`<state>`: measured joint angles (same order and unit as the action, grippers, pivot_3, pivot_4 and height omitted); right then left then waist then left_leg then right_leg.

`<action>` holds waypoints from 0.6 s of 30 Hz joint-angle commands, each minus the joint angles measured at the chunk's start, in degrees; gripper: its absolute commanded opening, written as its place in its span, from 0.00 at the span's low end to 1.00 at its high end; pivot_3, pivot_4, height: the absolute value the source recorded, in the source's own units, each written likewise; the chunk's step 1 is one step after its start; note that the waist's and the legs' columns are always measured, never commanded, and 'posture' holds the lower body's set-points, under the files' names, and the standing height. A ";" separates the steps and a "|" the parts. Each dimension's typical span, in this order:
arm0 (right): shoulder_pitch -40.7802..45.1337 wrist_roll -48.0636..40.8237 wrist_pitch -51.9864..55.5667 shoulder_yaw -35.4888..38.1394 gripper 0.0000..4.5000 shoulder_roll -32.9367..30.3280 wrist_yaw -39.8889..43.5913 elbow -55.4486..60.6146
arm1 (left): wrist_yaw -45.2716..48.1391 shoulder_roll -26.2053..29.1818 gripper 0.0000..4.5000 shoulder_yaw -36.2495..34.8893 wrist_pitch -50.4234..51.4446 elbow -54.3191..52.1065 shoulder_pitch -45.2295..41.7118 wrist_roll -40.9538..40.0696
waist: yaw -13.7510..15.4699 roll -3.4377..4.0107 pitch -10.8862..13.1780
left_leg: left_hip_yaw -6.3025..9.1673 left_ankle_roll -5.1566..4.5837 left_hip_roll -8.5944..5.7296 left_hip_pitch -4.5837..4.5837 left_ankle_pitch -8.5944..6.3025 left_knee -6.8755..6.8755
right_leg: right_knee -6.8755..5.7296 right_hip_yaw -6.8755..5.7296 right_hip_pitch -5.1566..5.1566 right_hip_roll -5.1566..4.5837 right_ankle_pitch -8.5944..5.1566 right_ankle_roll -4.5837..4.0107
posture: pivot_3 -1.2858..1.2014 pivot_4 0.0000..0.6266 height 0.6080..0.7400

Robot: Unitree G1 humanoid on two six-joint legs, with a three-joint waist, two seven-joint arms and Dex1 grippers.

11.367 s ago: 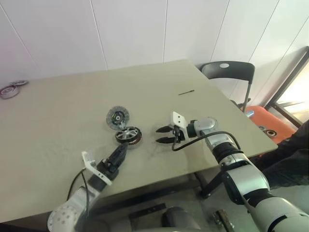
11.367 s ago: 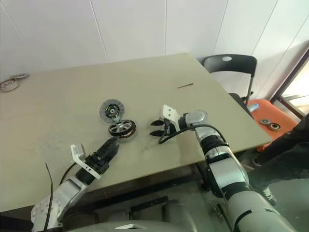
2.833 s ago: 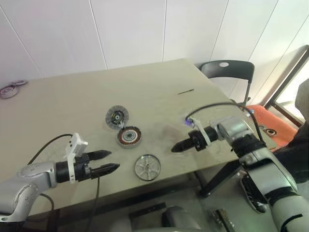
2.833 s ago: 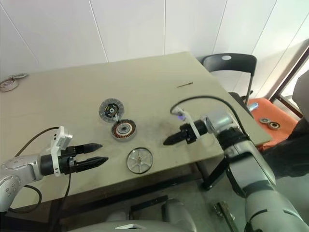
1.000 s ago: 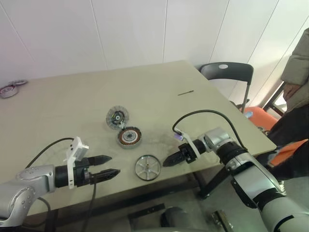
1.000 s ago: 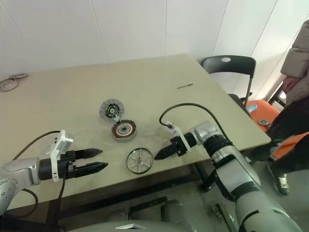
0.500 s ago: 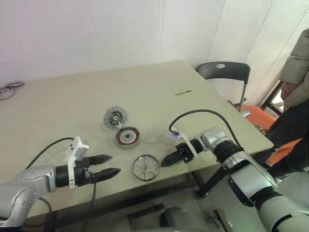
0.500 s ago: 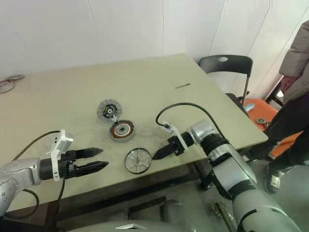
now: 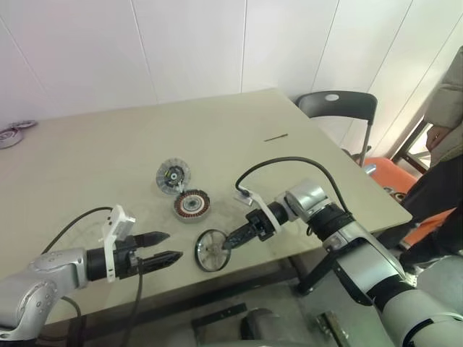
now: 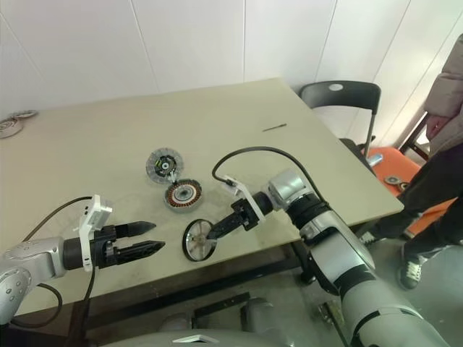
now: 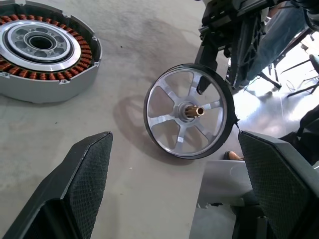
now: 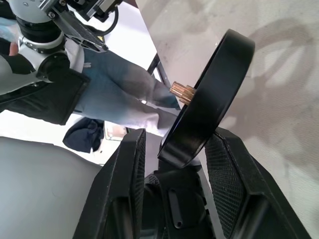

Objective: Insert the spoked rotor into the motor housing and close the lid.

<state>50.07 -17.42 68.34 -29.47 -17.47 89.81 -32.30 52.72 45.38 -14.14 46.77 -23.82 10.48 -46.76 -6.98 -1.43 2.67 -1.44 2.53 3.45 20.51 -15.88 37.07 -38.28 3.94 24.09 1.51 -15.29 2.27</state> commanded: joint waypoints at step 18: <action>-1.10 -2.73 0.40 -0.14 0.09 -0.61 -6.40 3.31 | -0.47 -0.25 0.96 -1.25 -0.84 -2.06 0.22 -0.57 | -0.08 0.01 0.01 | 0.01 0.00 0.00 -0.01 0.00 -0.02 | 0.01 0.00 0.01 0.01 -0.01 -0.01 | 0.52 0.00 1.00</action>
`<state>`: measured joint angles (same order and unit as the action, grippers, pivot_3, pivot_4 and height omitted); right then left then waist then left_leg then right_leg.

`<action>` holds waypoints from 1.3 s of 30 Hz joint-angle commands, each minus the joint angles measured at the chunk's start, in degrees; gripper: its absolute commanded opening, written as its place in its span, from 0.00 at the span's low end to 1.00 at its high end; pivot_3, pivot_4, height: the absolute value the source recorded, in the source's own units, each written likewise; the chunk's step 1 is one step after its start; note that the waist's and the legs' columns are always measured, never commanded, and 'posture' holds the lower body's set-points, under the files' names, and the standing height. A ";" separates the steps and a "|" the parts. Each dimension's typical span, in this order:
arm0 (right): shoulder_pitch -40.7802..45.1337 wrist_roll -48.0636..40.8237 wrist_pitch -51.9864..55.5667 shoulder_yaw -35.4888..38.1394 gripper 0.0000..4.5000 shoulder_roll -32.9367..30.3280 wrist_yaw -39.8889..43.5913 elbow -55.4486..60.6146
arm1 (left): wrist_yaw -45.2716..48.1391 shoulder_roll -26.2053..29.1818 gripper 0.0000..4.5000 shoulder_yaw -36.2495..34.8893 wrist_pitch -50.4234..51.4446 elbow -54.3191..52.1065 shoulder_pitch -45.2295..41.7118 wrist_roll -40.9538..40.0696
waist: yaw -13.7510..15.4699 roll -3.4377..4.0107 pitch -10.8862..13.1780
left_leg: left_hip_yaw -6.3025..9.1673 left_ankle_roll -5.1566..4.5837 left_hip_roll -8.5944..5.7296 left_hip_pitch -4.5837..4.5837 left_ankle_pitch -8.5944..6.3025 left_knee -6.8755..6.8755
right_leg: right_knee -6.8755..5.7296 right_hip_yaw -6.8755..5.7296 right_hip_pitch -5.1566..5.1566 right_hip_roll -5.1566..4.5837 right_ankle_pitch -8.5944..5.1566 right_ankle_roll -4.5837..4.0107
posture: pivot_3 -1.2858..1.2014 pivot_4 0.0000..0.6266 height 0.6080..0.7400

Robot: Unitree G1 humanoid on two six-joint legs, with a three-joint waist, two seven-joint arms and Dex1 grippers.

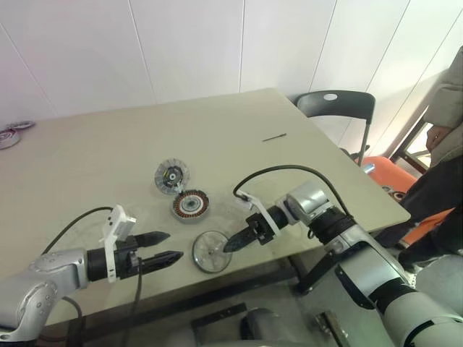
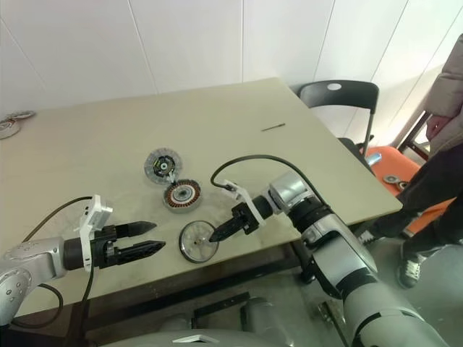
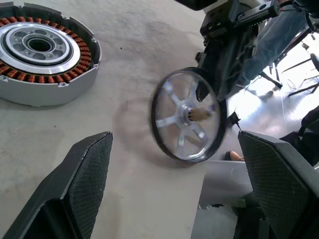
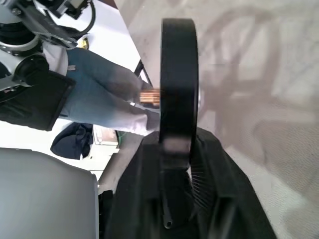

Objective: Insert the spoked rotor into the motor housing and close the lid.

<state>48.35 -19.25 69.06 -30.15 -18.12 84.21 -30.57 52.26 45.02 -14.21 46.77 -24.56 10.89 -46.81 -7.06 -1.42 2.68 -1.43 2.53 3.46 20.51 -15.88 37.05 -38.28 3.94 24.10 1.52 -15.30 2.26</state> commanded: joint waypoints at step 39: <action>5.20 1.71 -23.35 10.48 0.09 2.57 -9.47 -1.46 | 8.80 6.83 0.96 -1.91 -11.53 2.46 -2.53 7.77 | -0.03 0.06 0.04 | -0.02 0.00 0.01 0.19 0.00 -0.08 | 0.08 0.01 0.17 -0.02 0.02 0.02 | 0.52 0.00 1.00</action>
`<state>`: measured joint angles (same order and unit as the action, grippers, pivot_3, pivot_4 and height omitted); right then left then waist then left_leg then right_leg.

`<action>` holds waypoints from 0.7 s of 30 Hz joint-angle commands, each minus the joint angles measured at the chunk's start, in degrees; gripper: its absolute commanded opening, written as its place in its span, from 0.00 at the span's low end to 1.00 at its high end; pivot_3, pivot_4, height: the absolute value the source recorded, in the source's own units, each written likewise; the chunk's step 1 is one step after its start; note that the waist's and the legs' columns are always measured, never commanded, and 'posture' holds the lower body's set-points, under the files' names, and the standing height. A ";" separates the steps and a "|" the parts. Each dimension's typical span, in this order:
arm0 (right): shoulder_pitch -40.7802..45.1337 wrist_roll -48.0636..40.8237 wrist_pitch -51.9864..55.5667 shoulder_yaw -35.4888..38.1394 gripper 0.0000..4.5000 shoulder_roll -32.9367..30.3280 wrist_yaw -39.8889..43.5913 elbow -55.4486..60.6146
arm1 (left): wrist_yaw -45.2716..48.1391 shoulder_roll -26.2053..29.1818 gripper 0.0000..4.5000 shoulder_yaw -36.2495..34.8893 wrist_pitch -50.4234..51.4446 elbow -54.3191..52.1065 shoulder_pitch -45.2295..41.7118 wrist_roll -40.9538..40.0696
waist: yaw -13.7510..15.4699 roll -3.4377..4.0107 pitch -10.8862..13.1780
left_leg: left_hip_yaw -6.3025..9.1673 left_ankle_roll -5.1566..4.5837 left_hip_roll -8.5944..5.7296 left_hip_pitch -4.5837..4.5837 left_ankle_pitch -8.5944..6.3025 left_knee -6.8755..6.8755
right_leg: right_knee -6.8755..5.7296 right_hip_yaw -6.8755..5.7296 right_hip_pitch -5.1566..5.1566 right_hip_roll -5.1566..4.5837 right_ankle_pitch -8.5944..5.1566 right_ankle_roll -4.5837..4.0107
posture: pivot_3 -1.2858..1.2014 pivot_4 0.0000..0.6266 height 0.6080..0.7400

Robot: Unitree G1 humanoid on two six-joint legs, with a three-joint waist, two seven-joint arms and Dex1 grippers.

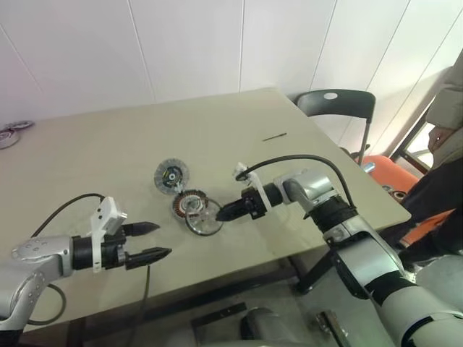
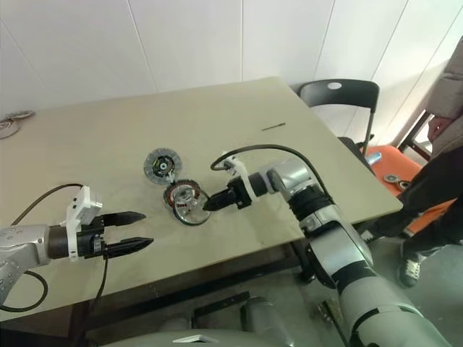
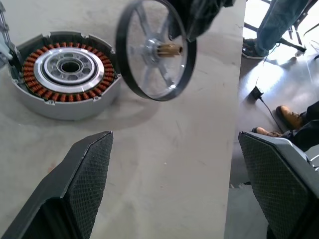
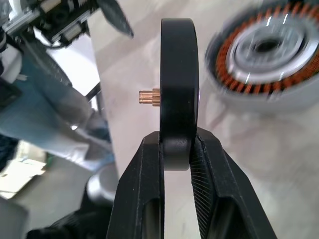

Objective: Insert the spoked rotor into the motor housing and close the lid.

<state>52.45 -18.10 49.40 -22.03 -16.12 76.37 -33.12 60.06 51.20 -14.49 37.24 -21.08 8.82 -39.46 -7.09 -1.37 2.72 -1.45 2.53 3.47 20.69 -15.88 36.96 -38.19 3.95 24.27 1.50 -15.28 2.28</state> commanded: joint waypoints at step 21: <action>-0.62 7.37 -28.78 5.34 0.09 1.08 -10.84 2.19 | 1.80 0.92 0.96 -2.95 -3.46 1.27 -2.20 0.75 | -0.01 0.01 0.01 | 0.01 0.00 0.01 0.07 0.00 0.00 | -0.01 0.00 0.07 -0.01 0.07 0.10 | 0.52 0.00 1.00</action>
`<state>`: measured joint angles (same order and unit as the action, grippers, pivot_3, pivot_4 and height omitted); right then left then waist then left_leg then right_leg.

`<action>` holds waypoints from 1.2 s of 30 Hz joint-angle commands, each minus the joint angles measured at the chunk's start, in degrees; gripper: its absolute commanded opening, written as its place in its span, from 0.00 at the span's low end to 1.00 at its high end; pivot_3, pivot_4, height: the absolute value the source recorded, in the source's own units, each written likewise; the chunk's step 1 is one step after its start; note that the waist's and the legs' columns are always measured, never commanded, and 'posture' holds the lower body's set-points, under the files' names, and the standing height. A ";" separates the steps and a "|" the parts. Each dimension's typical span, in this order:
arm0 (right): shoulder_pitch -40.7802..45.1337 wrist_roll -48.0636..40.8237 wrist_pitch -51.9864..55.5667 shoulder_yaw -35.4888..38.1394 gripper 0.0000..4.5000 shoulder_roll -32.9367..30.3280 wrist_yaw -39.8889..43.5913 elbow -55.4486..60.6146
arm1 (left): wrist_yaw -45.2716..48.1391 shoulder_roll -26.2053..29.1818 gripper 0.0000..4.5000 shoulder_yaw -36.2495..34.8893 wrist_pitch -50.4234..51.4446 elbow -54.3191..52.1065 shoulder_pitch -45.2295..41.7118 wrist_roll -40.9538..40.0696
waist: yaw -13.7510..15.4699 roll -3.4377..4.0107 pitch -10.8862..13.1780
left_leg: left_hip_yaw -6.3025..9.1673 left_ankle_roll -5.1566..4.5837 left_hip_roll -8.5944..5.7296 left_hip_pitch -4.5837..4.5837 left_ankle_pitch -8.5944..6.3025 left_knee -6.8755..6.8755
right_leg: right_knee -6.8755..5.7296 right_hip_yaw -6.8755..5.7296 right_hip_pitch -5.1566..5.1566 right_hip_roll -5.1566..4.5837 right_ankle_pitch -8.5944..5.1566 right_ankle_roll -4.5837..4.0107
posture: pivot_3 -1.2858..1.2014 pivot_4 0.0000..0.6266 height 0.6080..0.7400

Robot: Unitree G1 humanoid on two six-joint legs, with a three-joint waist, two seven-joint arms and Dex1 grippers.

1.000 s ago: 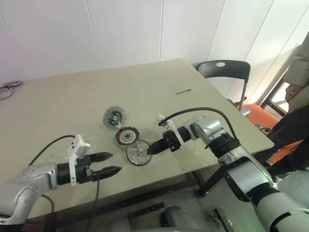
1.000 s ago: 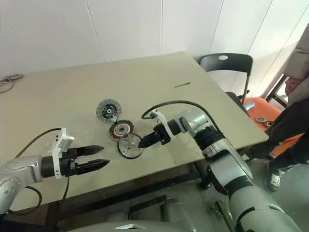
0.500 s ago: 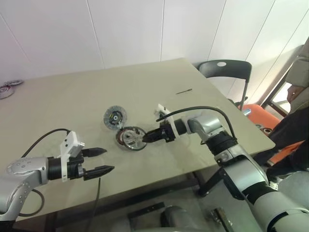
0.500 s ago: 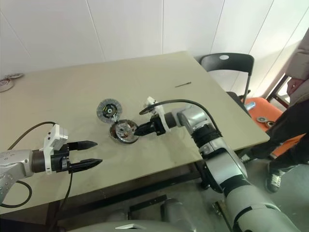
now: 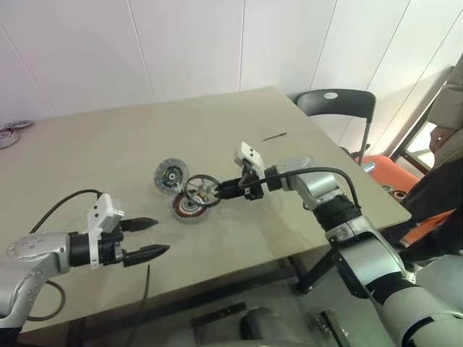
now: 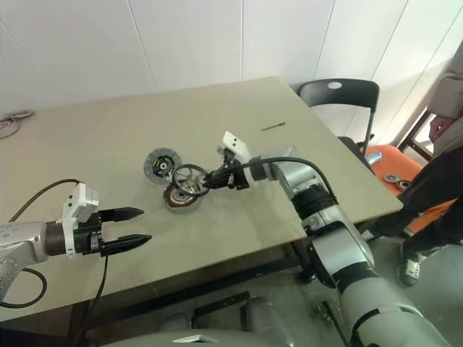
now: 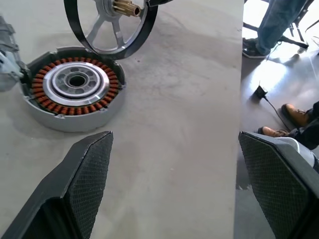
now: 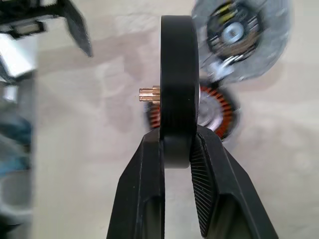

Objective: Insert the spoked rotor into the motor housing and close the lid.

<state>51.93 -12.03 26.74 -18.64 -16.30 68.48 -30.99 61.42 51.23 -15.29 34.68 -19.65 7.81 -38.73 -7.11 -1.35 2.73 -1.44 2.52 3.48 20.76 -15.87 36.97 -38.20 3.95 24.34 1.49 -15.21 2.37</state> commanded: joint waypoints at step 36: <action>-9.93 18.58 -67.04 -2.82 0.09 4.79 -18.56 -7.64 | -0.10 1.17 0.96 -8.14 6.25 -0.22 -2.66 -7.14 | -0.10 -0.04 -0.02 | -0.02 0.00 0.03 -0.46 0.00 0.06 | -0.07 0.18 -0.44 -0.02 -0.06 -0.17 | 0.52 0.00 1.00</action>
<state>39.94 6.19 -38.21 -21.69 -12.31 51.47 -38.74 61.31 51.76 -21.68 40.91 -18.49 5.24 -45.21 -7.21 -1.39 2.71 -1.46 2.52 3.51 20.30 -15.87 37.03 -38.27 4.12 23.90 1.47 -15.27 2.20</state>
